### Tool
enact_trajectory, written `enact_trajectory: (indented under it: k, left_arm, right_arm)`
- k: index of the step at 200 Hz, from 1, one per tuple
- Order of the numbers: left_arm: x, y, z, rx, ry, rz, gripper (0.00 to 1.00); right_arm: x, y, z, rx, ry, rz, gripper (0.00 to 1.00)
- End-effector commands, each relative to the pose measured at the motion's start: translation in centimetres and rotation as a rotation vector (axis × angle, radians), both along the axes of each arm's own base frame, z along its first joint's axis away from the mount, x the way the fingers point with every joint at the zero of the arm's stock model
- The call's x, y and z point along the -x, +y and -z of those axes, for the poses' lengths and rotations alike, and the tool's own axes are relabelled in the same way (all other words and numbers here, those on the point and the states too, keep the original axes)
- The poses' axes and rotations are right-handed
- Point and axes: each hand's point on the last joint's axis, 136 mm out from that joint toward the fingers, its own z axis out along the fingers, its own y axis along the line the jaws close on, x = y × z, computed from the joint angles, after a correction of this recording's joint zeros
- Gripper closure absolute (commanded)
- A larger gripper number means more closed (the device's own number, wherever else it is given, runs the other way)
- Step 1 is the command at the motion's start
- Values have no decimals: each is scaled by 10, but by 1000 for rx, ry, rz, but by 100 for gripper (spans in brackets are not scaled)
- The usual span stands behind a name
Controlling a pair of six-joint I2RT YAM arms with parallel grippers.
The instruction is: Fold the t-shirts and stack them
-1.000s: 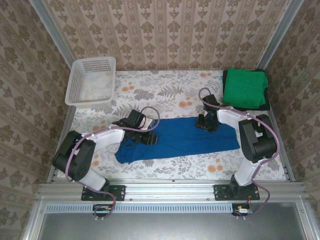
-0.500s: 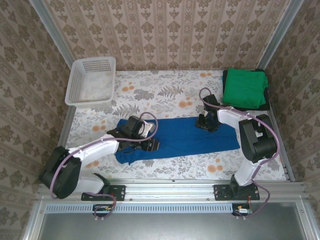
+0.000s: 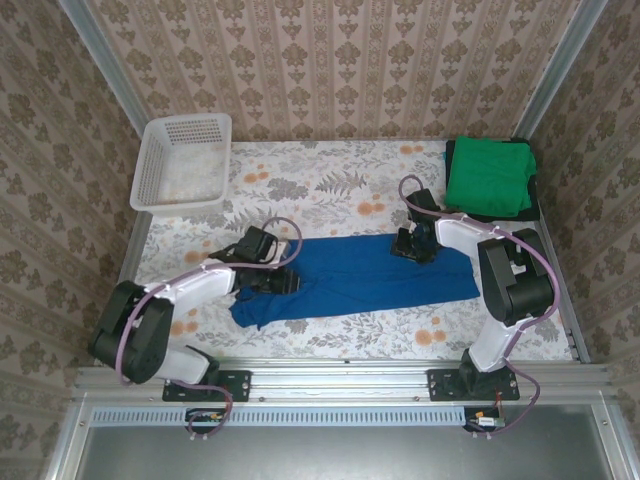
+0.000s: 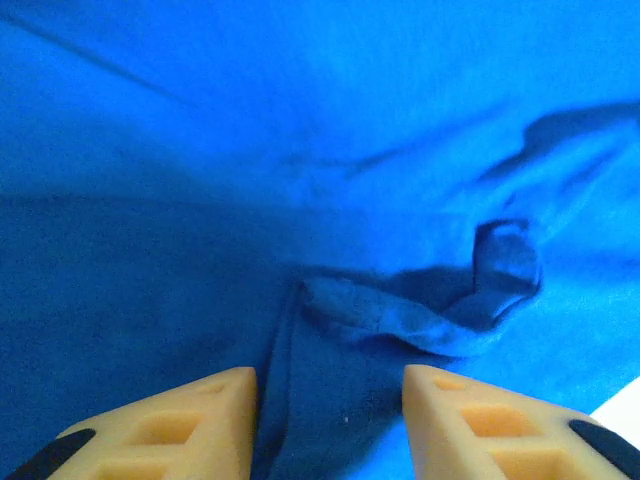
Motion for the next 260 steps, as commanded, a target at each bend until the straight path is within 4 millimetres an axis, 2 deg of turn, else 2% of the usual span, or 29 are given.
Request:
enact_trajectory:
  k: [1, 47, 94, 112, 129, 145, 160, 171, 181, 199, 222, 239, 242, 260]
  left_arm:
    - [9, -22, -7, 52, -3, 71, 57]
    - [35, -45, -22, 152, 1, 176, 60]
    - [83, -75, -29, 258, 61, 382, 59]
    - [82, -74, -35, 270, 39, 377, 58]
    - [64, -65, -47, 232, -34, 319, 57]
    - [29, -46, -52, 154, -131, 194, 51]
    - [-6, -24, -42, 69, -162, 74, 49]
    - [-28, -15, -28, 57, -115, 9, 54]
    - [-45, -11, -12, 44, -71, -26, 59]
    - [-67, -15, 15, 31, -8, -44, 61]
    - [-94, -27, 36, 33, 33, -35, 62]
    - [-118, -41, 44, 45, 47, -15, 63]
    - [-127, -33, 46, 46, 54, -36, 63]
    - [-165, -47, 44, 67, 37, -19, 65]
  right_arm:
    - [9, -2, 3, -9, 22, 9, 57]
    - [9, -1, 4, -14, 24, 11, 57]
    - [10, -3, -1, -2, 23, 8, 57]
    - [11, -5, -10, 3, 6, 9, 57]
    - [10, -10, -16, 31, -13, 14, 56]
    - [8, -17, -15, 75, -4, 19, 56]
    - [6, -19, -8, 101, 19, 20, 57]
    - [5, -18, -3, 105, 32, 18, 57]
    - [13, -19, 3, 113, 71, 16, 57]
    - [20, -18, 7, 113, 94, 16, 57]
    - [37, -9, 8, 108, 121, 9, 57]
    - [57, 2, 10, 124, 148, -10, 58]
    - [61, 4, 10, 127, 154, -11, 58]
    - [88, 19, 11, 142, 190, -45, 58]
